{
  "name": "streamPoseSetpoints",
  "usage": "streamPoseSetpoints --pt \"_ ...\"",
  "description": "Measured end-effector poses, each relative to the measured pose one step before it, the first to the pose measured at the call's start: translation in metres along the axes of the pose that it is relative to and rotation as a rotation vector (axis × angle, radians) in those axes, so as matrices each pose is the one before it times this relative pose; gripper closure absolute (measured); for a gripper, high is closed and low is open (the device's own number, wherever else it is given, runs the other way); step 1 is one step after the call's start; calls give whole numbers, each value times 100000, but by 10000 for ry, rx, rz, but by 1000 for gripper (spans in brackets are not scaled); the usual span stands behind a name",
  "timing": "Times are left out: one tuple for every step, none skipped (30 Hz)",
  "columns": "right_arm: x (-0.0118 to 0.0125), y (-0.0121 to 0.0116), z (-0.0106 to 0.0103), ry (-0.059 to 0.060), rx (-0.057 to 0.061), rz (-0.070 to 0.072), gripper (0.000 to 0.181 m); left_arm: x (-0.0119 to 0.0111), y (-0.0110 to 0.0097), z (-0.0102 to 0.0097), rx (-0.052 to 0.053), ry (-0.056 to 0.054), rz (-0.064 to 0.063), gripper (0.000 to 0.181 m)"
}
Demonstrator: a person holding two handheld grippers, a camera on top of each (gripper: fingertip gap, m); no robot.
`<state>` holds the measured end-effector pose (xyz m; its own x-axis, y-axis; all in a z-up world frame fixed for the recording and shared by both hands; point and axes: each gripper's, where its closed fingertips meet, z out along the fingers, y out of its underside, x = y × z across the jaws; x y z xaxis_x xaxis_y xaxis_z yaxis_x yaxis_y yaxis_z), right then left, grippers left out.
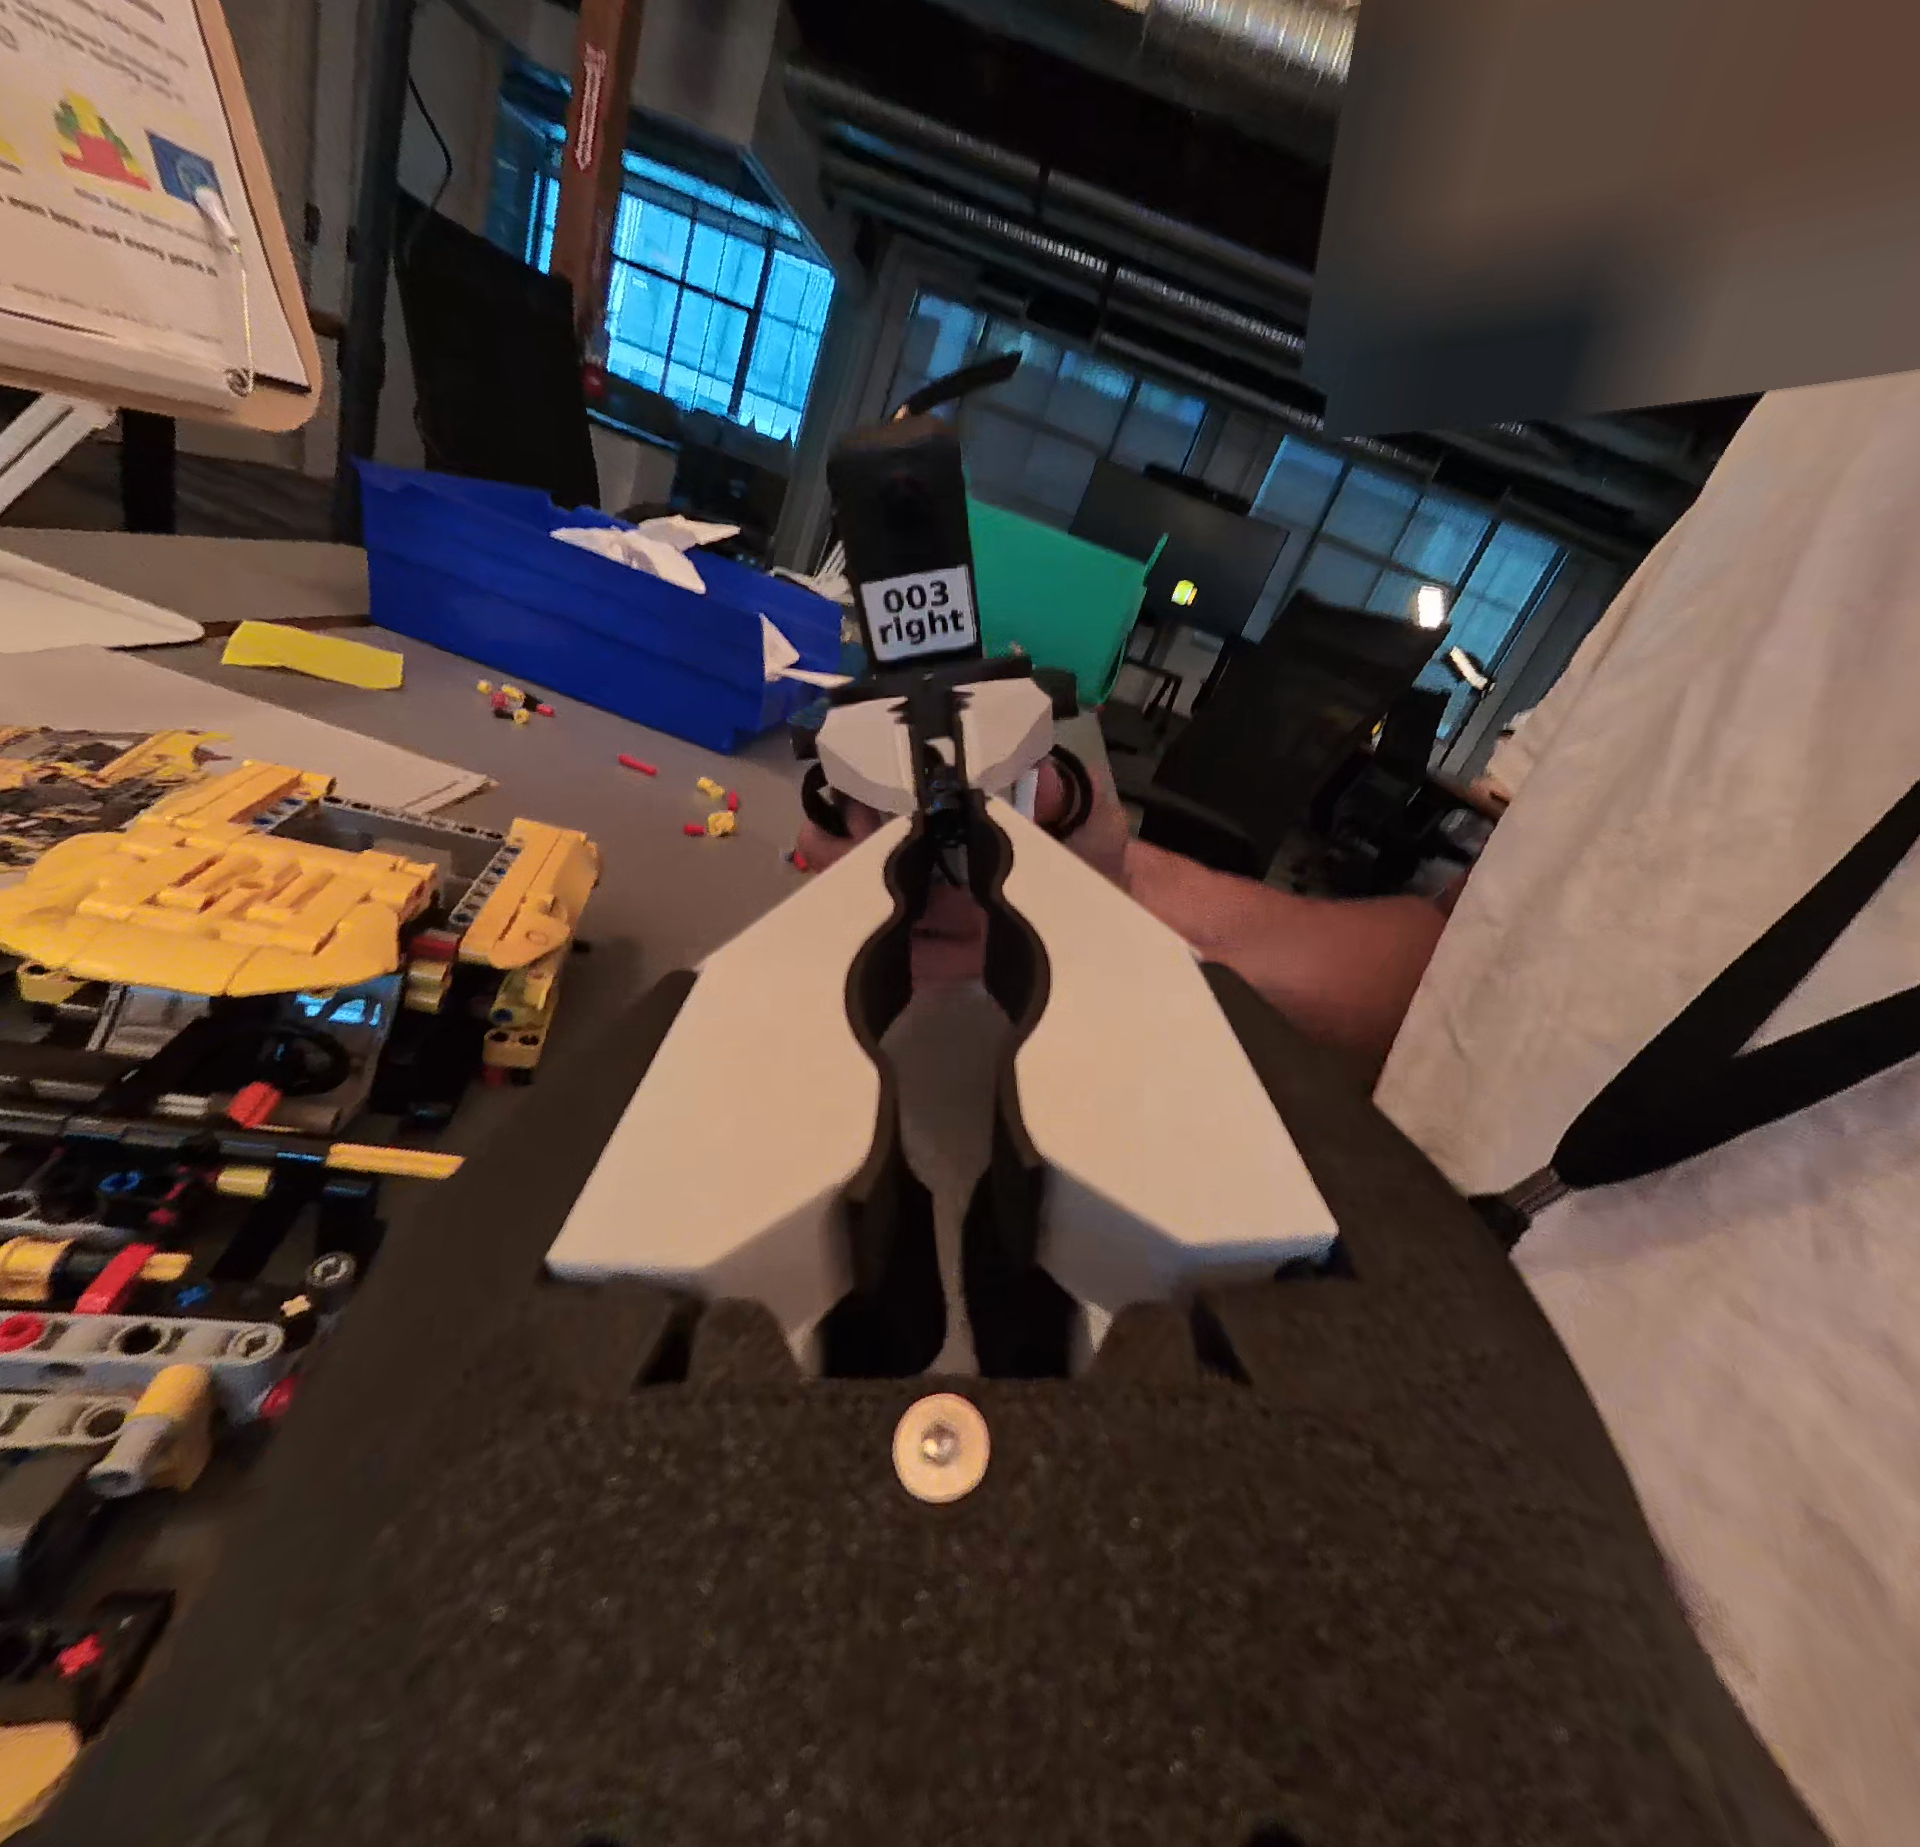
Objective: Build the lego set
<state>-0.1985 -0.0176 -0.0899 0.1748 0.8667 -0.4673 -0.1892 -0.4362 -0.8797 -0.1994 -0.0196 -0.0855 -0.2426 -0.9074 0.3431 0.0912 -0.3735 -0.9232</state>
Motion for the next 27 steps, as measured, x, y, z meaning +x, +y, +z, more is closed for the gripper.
streamPoseSetpoints --pt "124 300 -117 4 -102 127 175 -75 311 51 -206 -77 157 175" --pt "60 187 -117 -45 16 112 175 -14 215 77 -121 -26 95 175" --pt "-85 70 -77 -122 44 156 175 64 74 74 -21 44 -7 175" --pt "-121 -72 -21 -98 119 59 176 88 -35 52 56 78 -59 175" --pt "-89 31 -3 -65 5 15 175 55 17 34 1 46 -23 175" --pt "216 76 -49 186 -51 -129 176 -188 92 37 -44 -112 36 175" --pt "252 -56 -74 176 37 -56 175 -154 -4 78 39 -96 -15 175" --pt "-195 -211 -17 -201 191 150 176 84 -182 87 146 60 -72 175" --pt "-145 -252 24 -160 242 132 176 52 -203 95 153 45 -99 175" --pt "15 -134 46 25 151 -38 176 53 132 190 -49 26 -64 174" --pt "-114 349 215 -44 -196 -29 176 131 194 117 -76 50 44 174" --pt "-77 5 54 -79 36 85 176 65 -95 15 56 14 -31 175" --pt "-67 -166 32 -68 137 38 176 73 -167 6 122 48 -97 175" --pt "-130 -99 39 -84 50 -23 176 86 -103 8 65 42 -20 175" --pt "-22 -23 54 11 12 -52 176 30 -26 -26 9 -6 43 175" --pt "7 78 35 27 -32 -36 176 20 49 -52 -31 13 3 175" --pt "15 99 -28 16 -57 -30 176 1 88 -4 -49 -7 -6 175" --pt "79 17 -60 56 -5 -23 176 -69 71 27 -46 -74 54 175" --pt "114 -30 -51 84 27 -45 176 -110 49 34 -49 -86 70 175" --pt "120 -14 -28 102 33 -72 175 -96 46 2 -68 -56 54 175" --pt "106 37 -25 91 22 -69 175 -69 61 -4 -91 -38 103 175" --pt "57 -16 -29 27 35 -47 175 -30 16 15 -78 -69 228 175" --pt "-25 -32 -39 -18 -7 -116 175 37 17 35 -83 -115 472 174" --pt "-125 -49 -79 -60 -37 -187 174 10 -4 4 -93 -256 794 174" --pt "1 -115 -170 -17 -2 -46 166 -257 83 -64 -139 -534 1187 175" --pt "173 -129 -287 6 28 174 159 -334 373 -90 -290 -586 1391 175" --pt "134 -60 -317 -77 42 329 157 -130 542 -73 -366 -377 1125 175"
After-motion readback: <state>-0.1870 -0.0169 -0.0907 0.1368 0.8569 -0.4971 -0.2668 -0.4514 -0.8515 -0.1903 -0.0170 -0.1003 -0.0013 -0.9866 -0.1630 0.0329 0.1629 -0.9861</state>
